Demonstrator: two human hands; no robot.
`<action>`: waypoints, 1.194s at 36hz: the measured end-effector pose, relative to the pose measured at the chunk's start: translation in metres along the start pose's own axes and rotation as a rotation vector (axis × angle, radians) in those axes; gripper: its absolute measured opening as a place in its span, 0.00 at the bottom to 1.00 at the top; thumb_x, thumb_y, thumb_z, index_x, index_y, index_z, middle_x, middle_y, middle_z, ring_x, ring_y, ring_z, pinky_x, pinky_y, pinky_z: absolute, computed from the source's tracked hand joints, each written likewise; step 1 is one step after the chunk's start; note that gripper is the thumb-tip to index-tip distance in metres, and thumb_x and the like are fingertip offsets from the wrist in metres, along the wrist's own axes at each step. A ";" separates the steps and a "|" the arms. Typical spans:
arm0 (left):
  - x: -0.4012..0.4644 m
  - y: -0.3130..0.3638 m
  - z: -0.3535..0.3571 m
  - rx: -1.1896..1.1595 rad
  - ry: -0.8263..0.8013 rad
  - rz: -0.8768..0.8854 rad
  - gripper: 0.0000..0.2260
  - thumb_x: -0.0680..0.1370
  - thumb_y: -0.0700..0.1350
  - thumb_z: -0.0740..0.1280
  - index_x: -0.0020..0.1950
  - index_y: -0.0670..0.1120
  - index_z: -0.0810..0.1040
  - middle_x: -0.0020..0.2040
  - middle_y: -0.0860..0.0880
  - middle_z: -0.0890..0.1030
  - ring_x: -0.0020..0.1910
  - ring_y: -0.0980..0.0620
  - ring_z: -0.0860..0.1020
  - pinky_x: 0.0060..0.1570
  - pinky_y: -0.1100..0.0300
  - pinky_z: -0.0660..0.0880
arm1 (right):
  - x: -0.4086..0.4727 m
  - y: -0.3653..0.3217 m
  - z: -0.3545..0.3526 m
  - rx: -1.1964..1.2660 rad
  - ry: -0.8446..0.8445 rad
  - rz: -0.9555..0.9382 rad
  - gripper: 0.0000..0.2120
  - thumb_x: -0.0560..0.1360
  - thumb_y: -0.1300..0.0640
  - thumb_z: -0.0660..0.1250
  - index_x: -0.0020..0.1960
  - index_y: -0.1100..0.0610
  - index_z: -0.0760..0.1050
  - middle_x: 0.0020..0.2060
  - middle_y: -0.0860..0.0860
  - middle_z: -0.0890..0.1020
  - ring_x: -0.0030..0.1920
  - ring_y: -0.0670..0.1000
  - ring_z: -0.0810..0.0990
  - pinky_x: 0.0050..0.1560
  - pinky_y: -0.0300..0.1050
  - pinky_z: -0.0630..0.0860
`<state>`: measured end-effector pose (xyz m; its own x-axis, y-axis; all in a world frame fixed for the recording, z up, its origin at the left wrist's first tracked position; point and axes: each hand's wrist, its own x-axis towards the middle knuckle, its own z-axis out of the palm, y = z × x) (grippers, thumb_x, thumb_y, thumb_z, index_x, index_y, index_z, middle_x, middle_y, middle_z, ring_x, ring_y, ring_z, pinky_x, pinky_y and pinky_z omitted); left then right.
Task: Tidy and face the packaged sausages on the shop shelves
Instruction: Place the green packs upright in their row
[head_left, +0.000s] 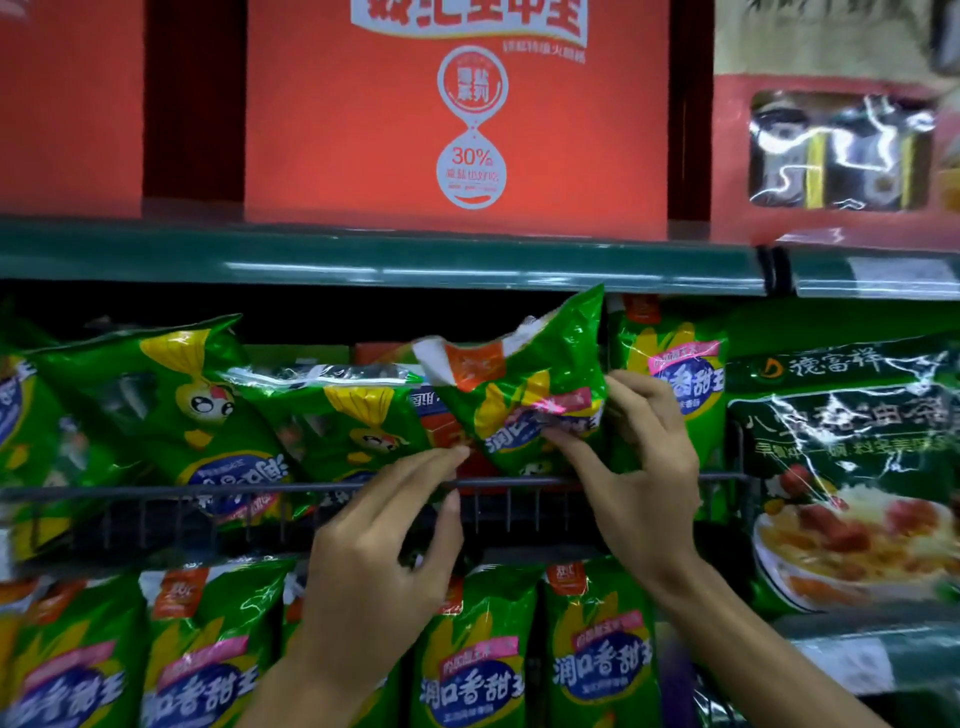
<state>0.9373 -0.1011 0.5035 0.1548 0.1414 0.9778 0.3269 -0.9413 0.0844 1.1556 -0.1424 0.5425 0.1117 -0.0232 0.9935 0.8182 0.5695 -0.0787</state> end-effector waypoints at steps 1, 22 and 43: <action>0.001 0.003 0.001 -0.002 -0.013 -0.021 0.19 0.82 0.49 0.65 0.73 0.48 0.76 0.64 0.57 0.81 0.64 0.63 0.78 0.65 0.65 0.75 | 0.002 -0.001 0.000 0.025 0.030 0.012 0.23 0.72 0.55 0.78 0.63 0.64 0.79 0.58 0.52 0.77 0.61 0.51 0.78 0.58 0.51 0.80; 0.043 0.037 0.036 -0.357 -0.093 -0.346 0.20 0.85 0.53 0.60 0.72 0.70 0.59 0.64 0.78 0.71 0.67 0.74 0.70 0.66 0.71 0.69 | 0.039 -0.017 -0.031 0.256 -0.245 0.300 0.25 0.70 0.44 0.76 0.63 0.55 0.78 0.55 0.43 0.85 0.58 0.42 0.83 0.60 0.44 0.81; 0.048 0.044 0.039 0.231 -0.312 -0.380 0.31 0.87 0.48 0.54 0.84 0.51 0.38 0.67 0.47 0.75 0.51 0.48 0.78 0.44 0.55 0.72 | 0.007 0.001 -0.041 -0.225 -0.331 0.140 0.26 0.77 0.50 0.74 0.72 0.56 0.75 0.52 0.49 0.87 0.47 0.47 0.86 0.50 0.45 0.83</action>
<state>0.9955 -0.1242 0.5465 0.2434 0.5758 0.7805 0.6046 -0.7193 0.3421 1.1803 -0.1761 0.5457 0.0727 0.3277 0.9420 0.9148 0.3544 -0.1939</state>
